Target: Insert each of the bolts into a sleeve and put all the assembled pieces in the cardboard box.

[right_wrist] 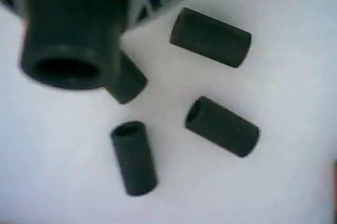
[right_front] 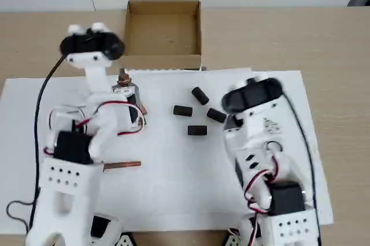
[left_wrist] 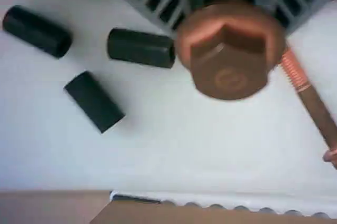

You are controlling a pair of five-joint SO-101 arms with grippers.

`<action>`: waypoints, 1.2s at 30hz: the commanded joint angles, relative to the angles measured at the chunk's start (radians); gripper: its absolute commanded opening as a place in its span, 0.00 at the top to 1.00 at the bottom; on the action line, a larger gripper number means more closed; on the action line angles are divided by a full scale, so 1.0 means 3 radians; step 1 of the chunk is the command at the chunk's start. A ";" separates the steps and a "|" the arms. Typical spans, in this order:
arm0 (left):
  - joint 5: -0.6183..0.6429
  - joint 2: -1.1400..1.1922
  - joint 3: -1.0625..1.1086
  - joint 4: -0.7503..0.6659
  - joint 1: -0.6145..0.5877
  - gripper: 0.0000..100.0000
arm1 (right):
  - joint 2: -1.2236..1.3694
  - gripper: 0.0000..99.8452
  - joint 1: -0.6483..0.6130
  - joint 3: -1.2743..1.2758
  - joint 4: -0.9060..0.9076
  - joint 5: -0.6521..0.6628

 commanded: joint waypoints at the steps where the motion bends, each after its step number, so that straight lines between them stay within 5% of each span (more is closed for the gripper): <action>1: 0.0240 -0.0327 0.0335 -0.0425 0.0015 0.99 | -0.0156 1.00 -0.0284 0.0179 -0.0340 -0.0123; 13: 0.0752 -0.1325 0.1389 -0.1386 0.0041 0.99 | -0.0212 1.00 -0.1133 0.0823 -0.1204 -0.0235; 22: 0.0777 -0.2527 0.1926 -0.1412 0.0598 0.99 | -0.0217 1.00 -0.1389 0.1110 -0.1675 -0.0215; 36: 0.0767 -0.3411 0.2478 -0.1412 0.0609 0.99 | -0.0289 1.00 -0.1476 0.1181 -0.1757 -0.0215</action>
